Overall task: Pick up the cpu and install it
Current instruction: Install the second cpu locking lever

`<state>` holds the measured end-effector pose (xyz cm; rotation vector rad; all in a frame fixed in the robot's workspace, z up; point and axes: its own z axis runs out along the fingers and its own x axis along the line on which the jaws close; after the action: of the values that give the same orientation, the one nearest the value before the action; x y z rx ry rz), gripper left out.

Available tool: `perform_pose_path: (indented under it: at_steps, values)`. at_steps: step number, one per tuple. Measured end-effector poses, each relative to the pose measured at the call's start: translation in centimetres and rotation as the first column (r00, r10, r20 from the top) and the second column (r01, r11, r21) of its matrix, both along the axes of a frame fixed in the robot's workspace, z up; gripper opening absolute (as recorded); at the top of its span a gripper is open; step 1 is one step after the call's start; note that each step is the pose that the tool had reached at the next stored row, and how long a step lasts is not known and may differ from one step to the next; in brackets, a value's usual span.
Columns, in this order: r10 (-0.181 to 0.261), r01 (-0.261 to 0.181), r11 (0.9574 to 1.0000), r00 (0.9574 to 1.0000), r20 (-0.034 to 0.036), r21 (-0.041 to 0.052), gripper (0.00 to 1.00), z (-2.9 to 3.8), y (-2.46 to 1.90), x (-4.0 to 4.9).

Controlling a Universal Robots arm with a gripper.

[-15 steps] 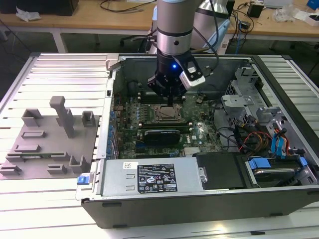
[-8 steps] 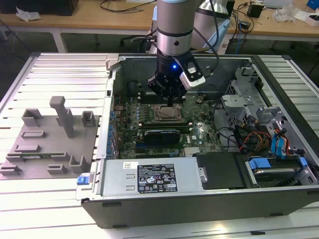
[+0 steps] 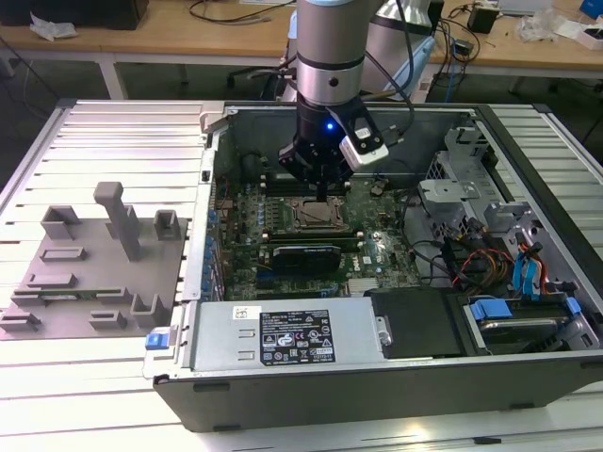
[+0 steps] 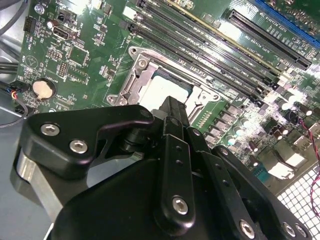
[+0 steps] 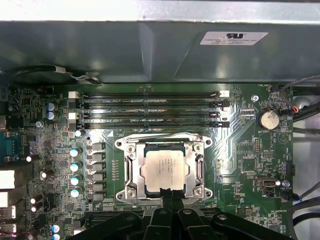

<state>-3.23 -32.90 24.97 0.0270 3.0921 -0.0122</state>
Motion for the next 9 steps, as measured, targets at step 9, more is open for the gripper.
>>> perform_pose_path:
  at_steps: [9]
  values:
    - [0.0, 0.0, 1.0, 1.0, -0.0001, -0.0001, 0.11, -0.01, -1.6, -0.08]
